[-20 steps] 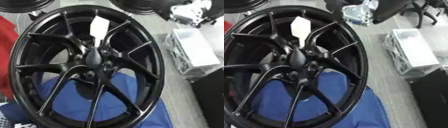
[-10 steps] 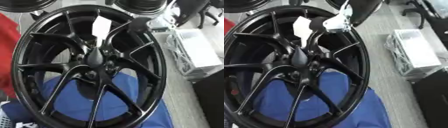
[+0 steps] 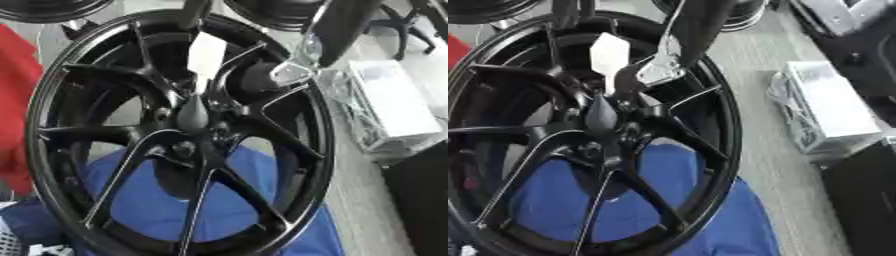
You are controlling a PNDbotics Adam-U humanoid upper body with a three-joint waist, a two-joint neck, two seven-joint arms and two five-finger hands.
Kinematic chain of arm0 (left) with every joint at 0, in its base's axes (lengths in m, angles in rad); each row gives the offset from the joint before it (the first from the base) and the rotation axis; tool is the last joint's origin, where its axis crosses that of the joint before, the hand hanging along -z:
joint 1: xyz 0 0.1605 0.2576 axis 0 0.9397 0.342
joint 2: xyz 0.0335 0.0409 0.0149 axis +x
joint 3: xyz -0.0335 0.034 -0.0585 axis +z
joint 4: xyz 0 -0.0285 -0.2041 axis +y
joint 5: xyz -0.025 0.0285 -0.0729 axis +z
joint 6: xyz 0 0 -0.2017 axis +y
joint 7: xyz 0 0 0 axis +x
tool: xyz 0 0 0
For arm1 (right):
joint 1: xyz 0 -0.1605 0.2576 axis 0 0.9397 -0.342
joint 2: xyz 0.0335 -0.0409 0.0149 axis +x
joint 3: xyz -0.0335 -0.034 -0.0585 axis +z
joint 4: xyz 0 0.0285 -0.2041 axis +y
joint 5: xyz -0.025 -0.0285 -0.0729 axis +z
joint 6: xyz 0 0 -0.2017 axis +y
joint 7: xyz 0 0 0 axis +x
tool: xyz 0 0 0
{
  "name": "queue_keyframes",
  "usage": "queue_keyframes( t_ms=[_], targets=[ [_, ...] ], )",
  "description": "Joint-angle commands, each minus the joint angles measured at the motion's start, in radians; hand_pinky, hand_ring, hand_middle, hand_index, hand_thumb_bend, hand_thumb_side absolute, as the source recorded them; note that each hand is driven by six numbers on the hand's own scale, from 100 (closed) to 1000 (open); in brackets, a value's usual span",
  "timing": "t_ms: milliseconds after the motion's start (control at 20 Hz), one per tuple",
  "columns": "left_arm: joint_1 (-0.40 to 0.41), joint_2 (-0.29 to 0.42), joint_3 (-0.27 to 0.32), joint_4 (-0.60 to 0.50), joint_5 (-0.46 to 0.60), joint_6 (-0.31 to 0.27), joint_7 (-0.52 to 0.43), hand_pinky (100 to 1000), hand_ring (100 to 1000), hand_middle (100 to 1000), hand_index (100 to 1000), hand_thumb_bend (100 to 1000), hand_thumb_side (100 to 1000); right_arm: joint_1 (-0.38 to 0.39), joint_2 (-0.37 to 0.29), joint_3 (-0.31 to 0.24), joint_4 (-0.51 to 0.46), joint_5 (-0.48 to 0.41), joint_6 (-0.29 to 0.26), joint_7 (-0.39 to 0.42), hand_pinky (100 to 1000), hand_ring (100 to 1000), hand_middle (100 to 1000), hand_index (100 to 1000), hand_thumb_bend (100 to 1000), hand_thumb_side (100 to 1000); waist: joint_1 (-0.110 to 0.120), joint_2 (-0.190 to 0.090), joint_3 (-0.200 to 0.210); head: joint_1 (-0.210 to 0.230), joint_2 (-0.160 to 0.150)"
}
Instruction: Pull the pin out of the wheel hub.
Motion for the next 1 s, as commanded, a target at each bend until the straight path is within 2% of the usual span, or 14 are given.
queue_keyframes(
  t_ms=[50, 550, 1000],
  targets=[
    [-0.014, 0.028, 0.000, -0.021, 0.000, -0.002, -0.005, 824, 683, 616, 743, 295, 651, -0.024, -0.007, -0.013, 0.010, 0.027, -0.019, 0.000, 880, 834, 809, 881, 356, 345, 0.001, -0.011, 0.006, -0.003, -0.018],
    [-0.018, 0.030, 0.002, -0.021, -0.009, -0.003, -0.002, 823, 651, 614, 741, 293, 653, -0.008, -0.028, -0.045, 0.036, 0.079, -0.055, 0.000, 878, 833, 804, 871, 352, 345, -0.014, 0.022, 0.031, -0.008, -0.052],
    [-0.025, 0.031, 0.002, -0.021, -0.016, -0.004, 0.000, 824, 647, 614, 741, 288, 657, 0.019, -0.049, -0.056, 0.053, 0.102, -0.079, -0.001, 877, 831, 799, 867, 353, 322, -0.020, 0.050, 0.048, -0.008, -0.066]
  ],
)
